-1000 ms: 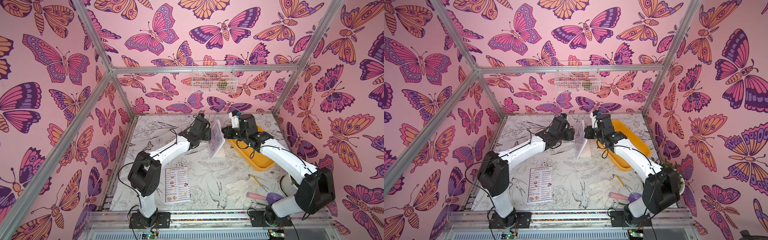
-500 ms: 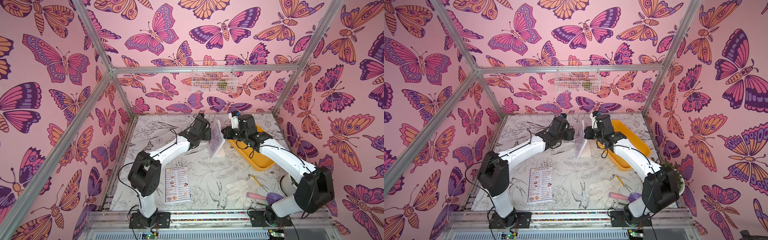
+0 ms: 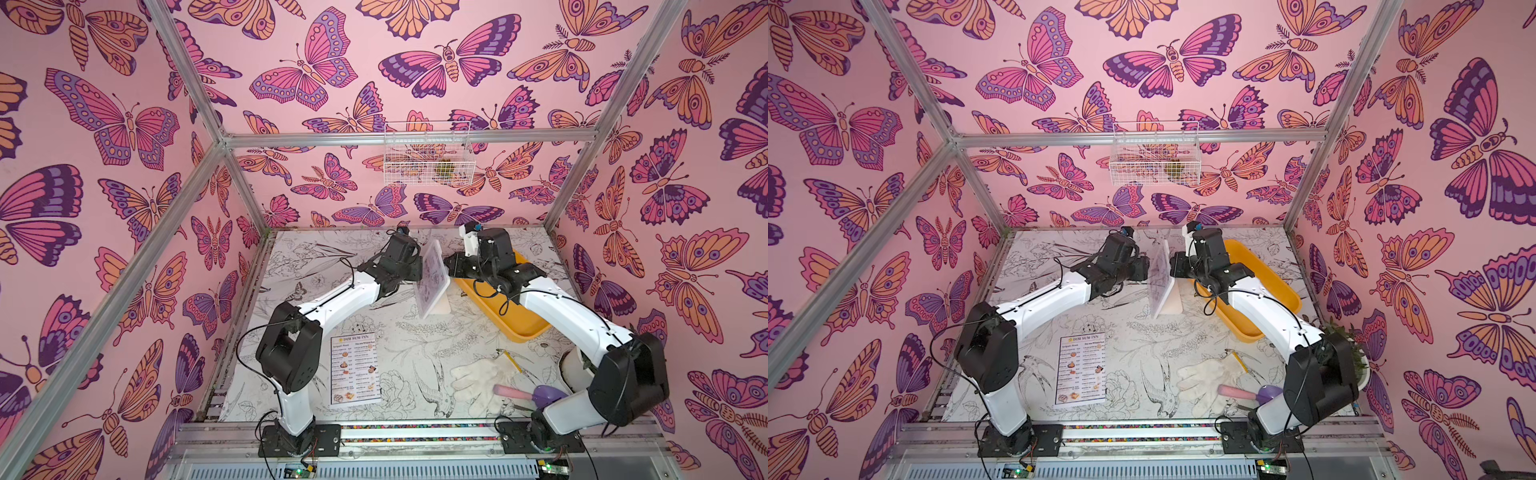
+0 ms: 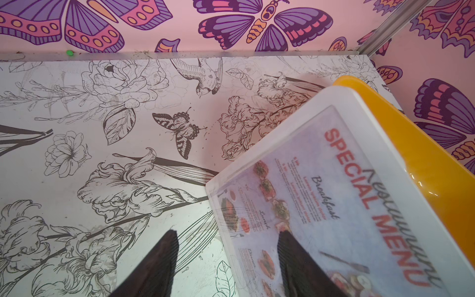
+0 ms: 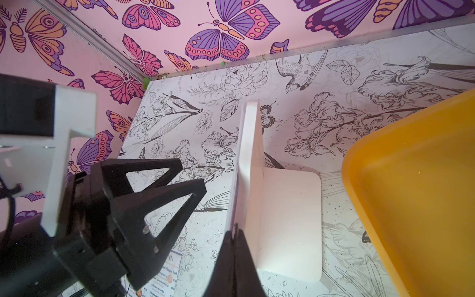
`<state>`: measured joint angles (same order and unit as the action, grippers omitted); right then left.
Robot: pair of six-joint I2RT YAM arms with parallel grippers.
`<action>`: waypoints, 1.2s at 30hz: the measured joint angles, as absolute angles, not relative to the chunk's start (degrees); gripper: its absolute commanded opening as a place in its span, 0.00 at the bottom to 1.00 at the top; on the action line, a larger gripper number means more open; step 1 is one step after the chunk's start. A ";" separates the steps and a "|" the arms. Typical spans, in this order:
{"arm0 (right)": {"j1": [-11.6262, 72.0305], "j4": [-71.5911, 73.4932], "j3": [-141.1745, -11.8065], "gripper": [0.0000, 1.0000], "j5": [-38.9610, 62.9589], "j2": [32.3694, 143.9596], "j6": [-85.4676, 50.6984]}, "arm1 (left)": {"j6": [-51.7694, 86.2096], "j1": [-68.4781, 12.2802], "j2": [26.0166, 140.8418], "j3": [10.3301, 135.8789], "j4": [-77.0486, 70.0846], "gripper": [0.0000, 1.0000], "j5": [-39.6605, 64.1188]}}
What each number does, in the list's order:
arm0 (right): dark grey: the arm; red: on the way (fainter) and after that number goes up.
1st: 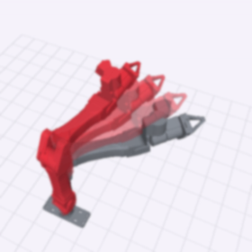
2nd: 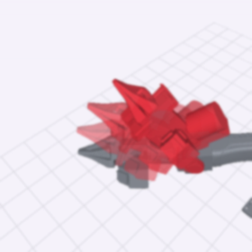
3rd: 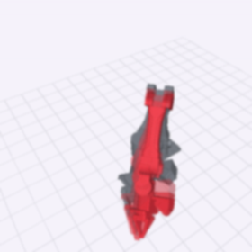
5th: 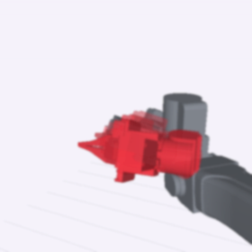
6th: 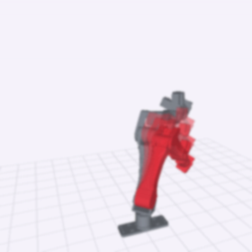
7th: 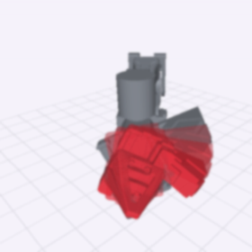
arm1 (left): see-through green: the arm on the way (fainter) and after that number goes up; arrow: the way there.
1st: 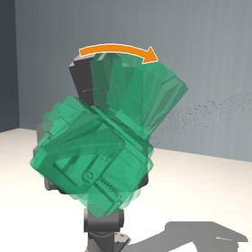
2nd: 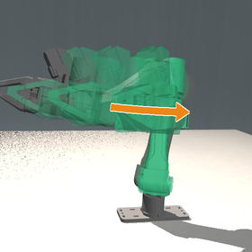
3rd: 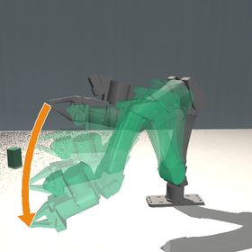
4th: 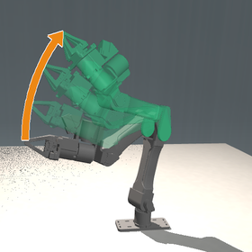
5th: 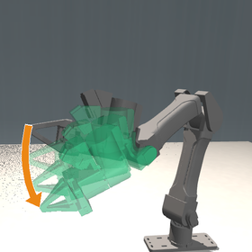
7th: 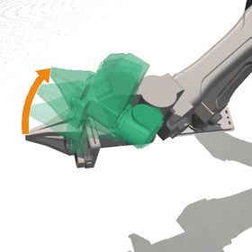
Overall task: Replace the menus in the menu holders
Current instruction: Insert the menu into the menu holder, then adjust the menu holder at the center of the board.
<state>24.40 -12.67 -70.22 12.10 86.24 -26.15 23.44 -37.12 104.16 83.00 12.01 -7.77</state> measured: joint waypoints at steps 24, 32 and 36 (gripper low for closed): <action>24.36 -15.55 -70.57 0.60 12.43 83.00 -23.70 | 23.42 -37.12 103.90 83.00 12.05 0.66 -8.45; 25.34 -16.47 -63.88 0.79 11.77 71.77 -21.37 | 23.20 -36.36 99.59 82.61 12.60 0.78 -9.37; 28.80 -16.47 -56.97 0.81 8.60 71.48 -21.71 | 23.07 -35.35 97.38 82.41 13.34 0.84 -10.17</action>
